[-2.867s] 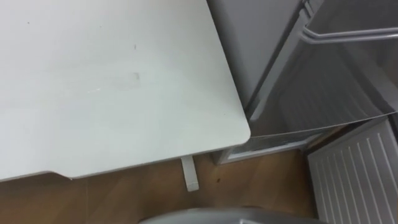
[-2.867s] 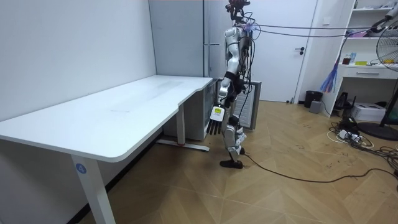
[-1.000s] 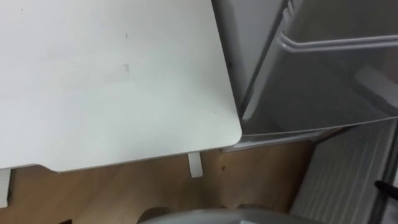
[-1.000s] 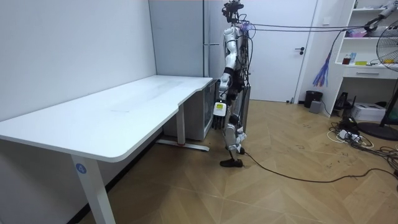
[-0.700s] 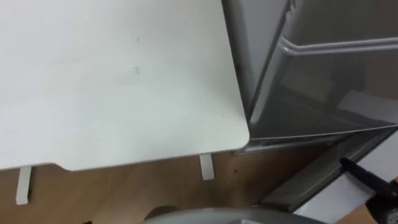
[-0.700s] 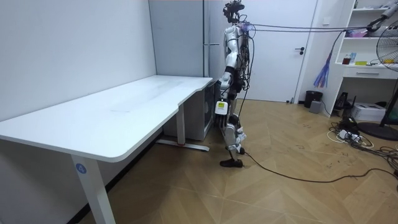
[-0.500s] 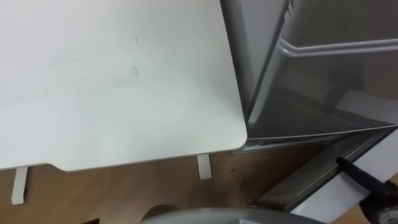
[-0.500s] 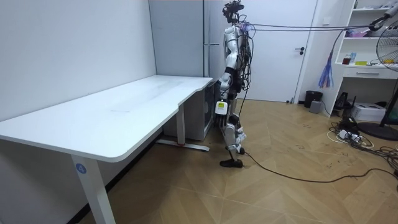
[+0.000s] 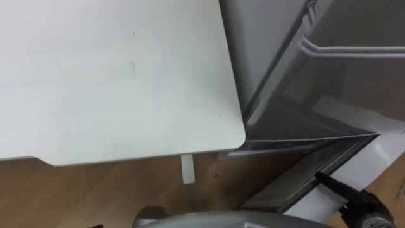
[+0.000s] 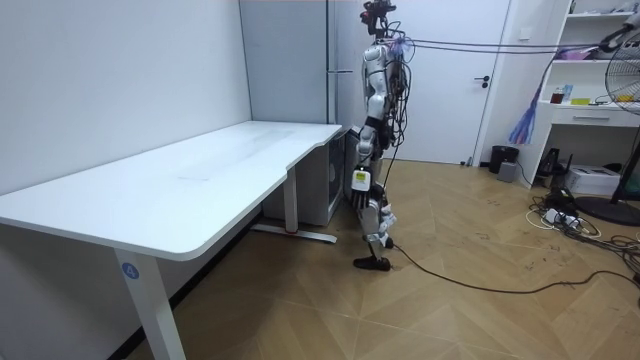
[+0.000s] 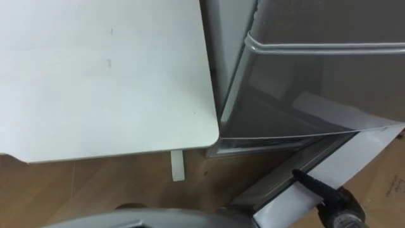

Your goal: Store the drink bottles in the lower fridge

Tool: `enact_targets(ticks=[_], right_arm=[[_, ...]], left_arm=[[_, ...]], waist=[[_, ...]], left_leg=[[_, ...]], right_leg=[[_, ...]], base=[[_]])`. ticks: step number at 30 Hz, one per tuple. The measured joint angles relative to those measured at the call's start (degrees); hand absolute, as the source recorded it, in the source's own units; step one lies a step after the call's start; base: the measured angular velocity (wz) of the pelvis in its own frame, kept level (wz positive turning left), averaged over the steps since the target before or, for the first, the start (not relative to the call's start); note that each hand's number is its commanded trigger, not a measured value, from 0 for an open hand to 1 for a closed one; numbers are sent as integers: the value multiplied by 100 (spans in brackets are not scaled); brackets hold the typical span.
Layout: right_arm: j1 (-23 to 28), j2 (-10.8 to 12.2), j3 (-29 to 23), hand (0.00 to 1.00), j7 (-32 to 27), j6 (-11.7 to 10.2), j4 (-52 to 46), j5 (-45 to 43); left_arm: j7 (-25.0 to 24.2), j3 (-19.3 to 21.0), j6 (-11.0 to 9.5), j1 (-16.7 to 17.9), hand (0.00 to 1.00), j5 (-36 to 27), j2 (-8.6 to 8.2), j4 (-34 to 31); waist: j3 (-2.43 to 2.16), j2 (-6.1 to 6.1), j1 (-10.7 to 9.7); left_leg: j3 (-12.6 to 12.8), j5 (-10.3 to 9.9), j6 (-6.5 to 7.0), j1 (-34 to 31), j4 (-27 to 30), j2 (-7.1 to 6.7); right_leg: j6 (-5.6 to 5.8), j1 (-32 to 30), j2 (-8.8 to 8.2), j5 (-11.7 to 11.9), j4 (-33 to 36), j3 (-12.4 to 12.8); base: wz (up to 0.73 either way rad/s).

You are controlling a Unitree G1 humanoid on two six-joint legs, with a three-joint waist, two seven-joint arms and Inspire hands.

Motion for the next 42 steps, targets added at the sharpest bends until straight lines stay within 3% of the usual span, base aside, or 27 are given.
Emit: enact_targets(ticks=[3,6,10,15,19,22,24,26,28,30,31,34,36,40,42], right_arm=[[-15,51,2,0,-7,-37,0,-14],[-97,81,60,0,-37,-52,-78,-47],[-452,143,652,0,33,-211,-272,-50],[-1084,220,1401,0,311,-197,-258,-196],[-1166,272,1939,0,388,74,-510,-127],[-1589,281,2624,0,388,564,-648,-357],[-1995,295,3142,0,455,780,-653,-464],[-2515,515,3516,0,947,825,-939,-475],[-2768,1104,3847,0,1591,1043,-897,-622],[-2791,1386,3833,0,1971,1083,-969,-738],[-2835,1354,3830,0,2200,1121,-984,-735],[-2850,1213,3830,0,2519,1158,-984,-746],[-2841,1003,3817,0,2802,1253,-974,-994],[-2825,969,3652,0,3325,1257,-647,-1869],[-2674,954,3277,0,3467,1256,-180,-2640]], left_arm=[[84,-145,1,2,0,-11,-18,8],[60,-333,6,-73,0,5,4,125],[5,-703,30,-64,0,16,174,142],[-138,-978,31,-91,0,7,216,104],[-173,-988,0,-232,0,-15,212,175],[-169,-1129,13,-486,0,7,170,365],[-167,-1281,20,-551,0,-14,170,371],[-158,-1363,69,-649,0,-9,169,379],[-125,-1374,88,-746,0,-5,133,363],[-143,-1383,157,-729,0,8,36,339],[-168,-1386,233,-690,0,29,-21,331],[-177,-1383,276,-516,0,28,-41,333],[-186,-1317,387,-432,0,12,-43,341],[-252,-1232,416,-403,0,-11,-66,337],[-274,-1017,418,-429,0,-7,-75,319]], waist=[[3,19,30],[13,43,199],[11,69,247],[5,205,273],[-6,238,392],[-24,207,518],[-26,197,578],[-10,231,609],[-2,232,680],[24,303,653],[-5,338,653],[3,364,655],[-13,356,636],[-71,350,530],[-87,340,464]], left_leg=[[-5,0,1,-46,11,-24],[-16,-16,36,-149,65,-34],[-7,-26,63,-364,219,-20],[-6,-23,101,-501,293,-34],[-3,-22,102,-531,301,-33],[-1,-3,115,-548,309,-35],[-26,-3,116,-559,403,-38],[-158,6,131,-598,467,-64],[-407,42,176,-709,540,-139],[-472,62,223,-802,611,-203],[-510,83,278,-861,605,-263],[-790,111,370,-846,523,-456],[-954,118,454,-848,506,-562],[-1126,61,555,-824,572,-659],[-1229,39,608,-680,553,-731]], right_leg=[[41,-40,-38,45,9,-43],[67,-153,-43,143,8,29],[77,-315,-46,221,25,27],[94,-426,-66,267,71,41],[79,-482,-72,272,147,50],[70,-508,-86,268,225,33],[69,-500,-100,258,234,6],[79,-474,-140,228,257,-119],[113,-420,-234,192,261,-380],[189,-365,-327,145,259,-571],[260,-311,-403,118,250,-690],[377,-131,-535,99,204,-918],[475,16,-564,141,90,-1080],[567,246,-571,249,-106,-1115],[621,434,-584,274,-177,-873]], base=[[4],[-11],[-2],[0],[-1],[0],[10],[37],[70],[80],[79],[61],[43],[28],[28]])
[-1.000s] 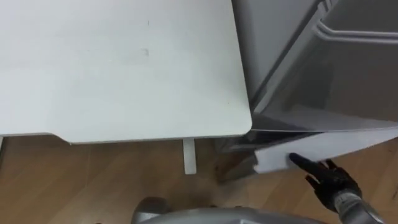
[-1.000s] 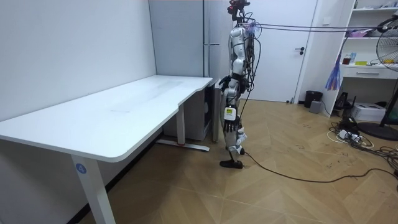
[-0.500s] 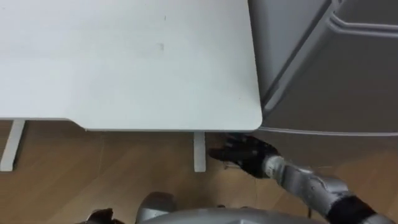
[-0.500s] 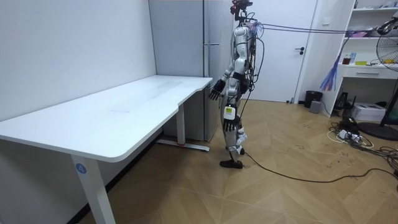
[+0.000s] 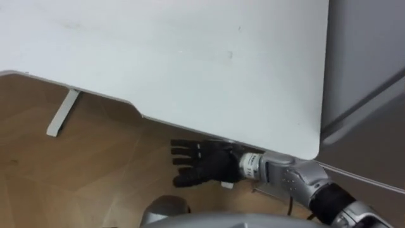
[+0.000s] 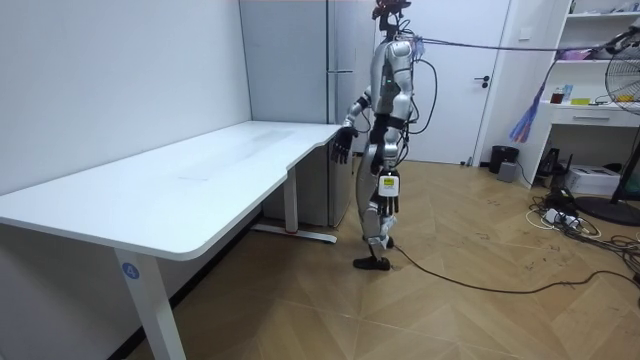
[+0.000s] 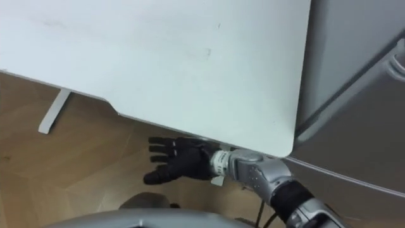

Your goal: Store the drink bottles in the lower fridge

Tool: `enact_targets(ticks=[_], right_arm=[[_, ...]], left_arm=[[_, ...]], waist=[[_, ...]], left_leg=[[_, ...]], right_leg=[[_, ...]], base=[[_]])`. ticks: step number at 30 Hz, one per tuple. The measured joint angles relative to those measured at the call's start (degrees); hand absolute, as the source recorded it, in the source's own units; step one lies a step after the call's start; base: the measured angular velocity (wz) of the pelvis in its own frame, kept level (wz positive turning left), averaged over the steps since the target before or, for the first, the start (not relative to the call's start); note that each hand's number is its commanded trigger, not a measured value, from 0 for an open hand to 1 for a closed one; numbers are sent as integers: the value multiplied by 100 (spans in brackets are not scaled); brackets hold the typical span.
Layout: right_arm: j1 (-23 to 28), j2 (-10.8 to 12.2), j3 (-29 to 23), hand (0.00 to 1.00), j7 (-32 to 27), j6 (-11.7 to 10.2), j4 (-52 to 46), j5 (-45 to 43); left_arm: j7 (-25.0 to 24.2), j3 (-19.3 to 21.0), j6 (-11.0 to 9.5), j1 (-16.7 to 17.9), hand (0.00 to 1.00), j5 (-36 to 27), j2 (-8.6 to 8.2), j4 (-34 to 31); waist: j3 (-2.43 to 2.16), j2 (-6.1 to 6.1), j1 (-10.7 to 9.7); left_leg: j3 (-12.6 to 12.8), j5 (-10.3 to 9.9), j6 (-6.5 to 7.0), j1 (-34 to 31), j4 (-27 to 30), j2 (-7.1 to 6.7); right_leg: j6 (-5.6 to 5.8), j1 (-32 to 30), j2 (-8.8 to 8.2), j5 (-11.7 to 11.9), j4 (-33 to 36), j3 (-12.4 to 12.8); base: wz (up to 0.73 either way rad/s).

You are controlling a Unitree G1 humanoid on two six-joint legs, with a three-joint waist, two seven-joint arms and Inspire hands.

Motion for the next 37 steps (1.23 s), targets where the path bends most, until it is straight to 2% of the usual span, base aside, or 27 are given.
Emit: enact_targets(ticks=[2,3,5,8,12,15,18,20,25,30,37], right_arm=[[53,-6,-302,0,-6,-68,397,-567],[80,20,-546,0,-62,-195,846,-824],[178,13,-879,0,-212,-312,1457,-1177],[362,-21,-1280,0,-499,-388,2501,-1462],[584,13,-1847,0,-763,-567,3386,-1467],[627,61,-2025,0,-872,-803,3595,-1465],[804,87,-2286,0,-1094,-875,3603,-1303],[908,125,-2500,0,-1201,-892,3627,-1147],[1070,201,-2978,0,-1450,-940,3819,-735],[1073,192,-3231,0,-1631,-936,3969,-676],[1078,193,-3294,0,-1858,-945,4002,-519]], left_arm=[[75,68,-14,2,0,-7,14,-3],[163,124,-30,13,0,-1,10,-4],[256,272,-33,42,0,16,17,2],[369,426,-53,77,0,31,-15,-6],[369,578,-124,130,0,144,-131,62],[355,589,-137,179,0,152,-178,91],[321,717,-135,222,0,322,-240,84],[320,864,-133,266,0,435,-256,82],[354,1221,-75,435,0,623,-262,82],[462,1530,-72,389,0,1150,-329,73],[473,1583,-88,350,0,1668,-472,44]], waist=[[-27,-21,-69],[-49,-52,-132],[-78,-116,-148],[-61,-173,-168],[-36,-141,-239],[-20,-102,-325],[2,-84,-328],[4,-76,-341],[-13,-41,-605],[-46,-9,-655],[-51,26,-767]], left_leg=[[-62,-13,20,80,-15,-5],[-74,-18,27,108,-22,-22],[-74,-18,27,162,-53,-58],[-127,-42,27,279,-65,-70],[-190,-69,-5,290,-18,-52],[-195,-107,-65,247,53,-24],[-194,-101,-79,226,67,-17],[-195,-95,-88,232,65,-20],[-166,-73,-67,284,22,-25],[-80,-78,-73,381,-118,-15],[62,-78,-82,549,-313,4]], right_leg=[[20,74,-7,11,-3,105],[34,104,-8,20,-2,134],[40,153,-13,23,-16,117],[42,326,-3,24,-116,130],[49,390,40,29,-138,140],[49,412,76,28,-206,149],[28,408,88,9,-260,167],[29,402,101,-28,-341,191],[33,483,110,-41,-390,171],[30,506,108,-53,-394,290],[31,501,110,-53,-394,494]], base=[[8],[7],[2],[8],[7],[0],[0],[0],[2],[-10],[-13]])
